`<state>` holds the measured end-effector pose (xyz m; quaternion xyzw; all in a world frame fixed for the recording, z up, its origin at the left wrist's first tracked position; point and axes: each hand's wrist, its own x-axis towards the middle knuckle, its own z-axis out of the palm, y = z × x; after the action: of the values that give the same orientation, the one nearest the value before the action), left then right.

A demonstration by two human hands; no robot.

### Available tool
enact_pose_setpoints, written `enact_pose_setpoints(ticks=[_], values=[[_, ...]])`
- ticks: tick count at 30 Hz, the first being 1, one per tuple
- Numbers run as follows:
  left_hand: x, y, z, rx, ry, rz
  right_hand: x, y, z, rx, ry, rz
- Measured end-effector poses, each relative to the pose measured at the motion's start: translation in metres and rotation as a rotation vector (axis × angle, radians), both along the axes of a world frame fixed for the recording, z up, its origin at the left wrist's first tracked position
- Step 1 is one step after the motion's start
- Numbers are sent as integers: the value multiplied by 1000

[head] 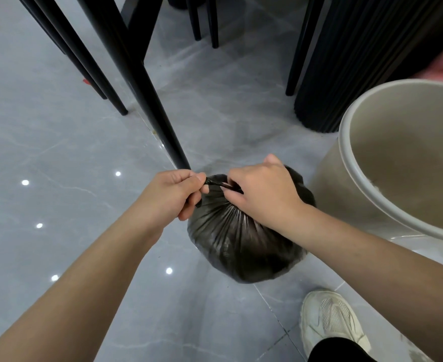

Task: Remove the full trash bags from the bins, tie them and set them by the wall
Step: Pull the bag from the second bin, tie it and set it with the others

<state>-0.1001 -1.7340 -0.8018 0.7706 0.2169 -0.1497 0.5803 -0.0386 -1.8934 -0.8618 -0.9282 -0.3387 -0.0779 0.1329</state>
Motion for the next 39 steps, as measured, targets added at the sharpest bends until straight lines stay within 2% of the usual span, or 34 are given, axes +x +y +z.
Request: enact_pose_setpoints(ticks=[3,6,8,10,12,16,18,19,21,23,26,29,31,32,34,37,39], values=[[0,0,-3,46,-9,57,-2,-4,6,14,119,87],[-2,1,-5,219,-43,44,-7,-9,11,55,143,173],[-3,3,-5,355,-68,34,-7,-10,11,65,178,171],[-4,5,-6,411,-86,20,-5,-8,13,42,207,121],[-6,4,-8,372,-64,13,-2,-5,14,22,242,25],[-12,-6,-16,72,6,-37,6,-3,21,67,259,-146],[-18,-14,-26,43,-14,-120,10,-1,25,53,256,-204],[-22,-17,-34,90,-44,-155,12,0,25,47,289,-236],[-27,-21,-49,303,-124,-240,14,5,25,110,454,-292],[-30,-27,-58,559,-218,-344,14,8,27,255,683,-337],[-32,-42,-61,832,-225,-449,14,9,31,514,1088,-484],[-36,-49,-65,1027,-261,-622,17,9,35,659,1522,-621],[-36,-47,-70,1108,-312,-672,16,10,37,658,1635,-610],[-37,-45,-70,1095,-309,-697,14,10,38,594,1609,-567],[-41,-40,-68,908,-240,-741,10,8,39,404,1435,-432],[-47,-26,-51,563,-161,-739,2,2,43,82,961,-186],[-44,-14,-44,456,-187,-622,-6,-3,48,-137,637,-69]])
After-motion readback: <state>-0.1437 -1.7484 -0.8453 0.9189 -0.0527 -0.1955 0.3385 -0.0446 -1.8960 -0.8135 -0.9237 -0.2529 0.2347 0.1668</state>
